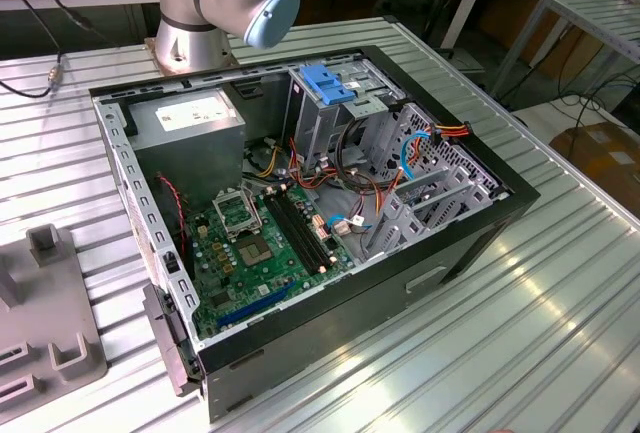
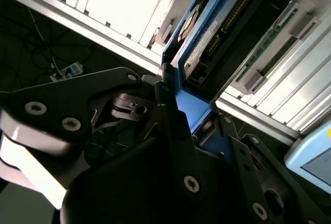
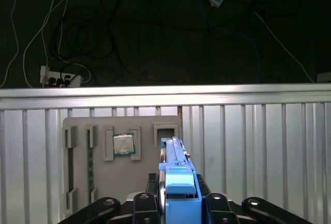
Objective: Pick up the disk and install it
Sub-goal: 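Pick up the disk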
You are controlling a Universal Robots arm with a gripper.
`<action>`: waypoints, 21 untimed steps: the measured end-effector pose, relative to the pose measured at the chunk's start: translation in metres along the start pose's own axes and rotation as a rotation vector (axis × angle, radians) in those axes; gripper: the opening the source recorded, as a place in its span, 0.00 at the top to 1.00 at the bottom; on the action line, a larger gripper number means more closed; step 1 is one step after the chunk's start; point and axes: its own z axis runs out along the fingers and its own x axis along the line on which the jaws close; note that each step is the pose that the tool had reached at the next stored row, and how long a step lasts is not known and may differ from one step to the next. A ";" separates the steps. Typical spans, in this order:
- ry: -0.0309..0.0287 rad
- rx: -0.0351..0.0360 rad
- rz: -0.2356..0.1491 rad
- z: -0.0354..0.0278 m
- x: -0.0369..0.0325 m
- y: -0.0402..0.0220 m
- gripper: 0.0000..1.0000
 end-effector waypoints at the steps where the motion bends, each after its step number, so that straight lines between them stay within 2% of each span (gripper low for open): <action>1: 0.0000 0.0000 0.000 -0.0009 0.0000 0.0000 0.63; 6: 0.0000 0.0001 0.000 -0.0053 -0.0001 0.0000 0.63; 9: 0.0000 0.0001 0.000 -0.0115 -0.0003 0.0001 0.63; 21: 0.0001 -0.0002 0.000 -0.0270 -0.0008 0.0001 0.63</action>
